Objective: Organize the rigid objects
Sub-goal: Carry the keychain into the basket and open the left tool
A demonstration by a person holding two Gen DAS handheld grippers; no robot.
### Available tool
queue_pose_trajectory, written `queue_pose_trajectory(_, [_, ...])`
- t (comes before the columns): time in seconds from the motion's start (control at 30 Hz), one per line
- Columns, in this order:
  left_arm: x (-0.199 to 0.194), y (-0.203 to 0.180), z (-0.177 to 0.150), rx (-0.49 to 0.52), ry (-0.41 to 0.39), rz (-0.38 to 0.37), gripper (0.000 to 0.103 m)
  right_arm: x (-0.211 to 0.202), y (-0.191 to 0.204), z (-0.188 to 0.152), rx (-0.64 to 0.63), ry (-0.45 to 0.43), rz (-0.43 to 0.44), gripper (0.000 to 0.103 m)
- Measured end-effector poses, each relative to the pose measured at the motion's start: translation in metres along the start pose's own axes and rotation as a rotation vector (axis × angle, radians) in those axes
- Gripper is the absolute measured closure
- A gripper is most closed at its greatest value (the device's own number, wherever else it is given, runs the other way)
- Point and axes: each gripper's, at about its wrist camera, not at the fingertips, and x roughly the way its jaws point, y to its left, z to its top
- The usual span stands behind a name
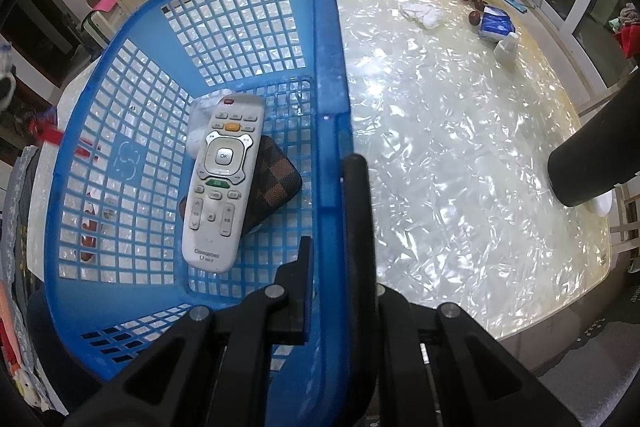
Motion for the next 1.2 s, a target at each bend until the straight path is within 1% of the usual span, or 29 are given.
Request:
queue_pose_trajectory(0.23, [-0.021, -0.033, 0.044, 0.071, -0.093, -0.031, 0.065, -0.001, 0.000, 0.000, -0.001, -0.004, 0.003, 0.094])
queue_pose_trajectory(0.33, [-0.021, -0.055, 0.061, 0.122, -0.114, -0.048, 0.065, -0.002, 0.000, 0.000, 0.000, -0.004, 0.005, 0.094])
queue_pose_trajectory(0.43, [-0.020, -0.079, 0.076, 0.154, -0.133, -0.089, 0.065, -0.002, 0.000, 0.000, 0.002, -0.005, 0.007, 0.094])
queue_pose_trajectory(0.53, [-0.012, -0.098, 0.080, 0.177, -0.130, -0.130, 0.065, -0.002, 0.001, -0.001, 0.001, -0.003, 0.008, 0.094])
queue_pose_trajectory(0.67, [0.017, -0.123, 0.073, 0.233, -0.083, -0.177, 0.065, -0.003, 0.000, -0.001, 0.001, -0.004, 0.009, 0.094])
queue_pose_trajectory(0.73, [0.042, -0.132, 0.065, 0.247, -0.031, -0.194, 0.065, -0.003, 0.000, -0.001, 0.004, -0.005, 0.013, 0.094])
queue_pose_trajectory(0.9, [0.100, -0.140, 0.042, 0.243, 0.101, -0.222, 0.065, -0.003, 0.000, -0.002, 0.005, -0.005, 0.015, 0.094])
queue_pose_trajectory(1.03, [0.126, -0.145, 0.027, 0.266, 0.168, -0.252, 0.065, -0.003, 0.000, -0.002, 0.009, -0.005, 0.018, 0.094])
queue_pose_trajectory(1.2, [0.147, -0.154, 0.019, 0.314, 0.219, -0.240, 0.065, -0.003, 0.001, -0.002, 0.009, -0.005, 0.017, 0.094])
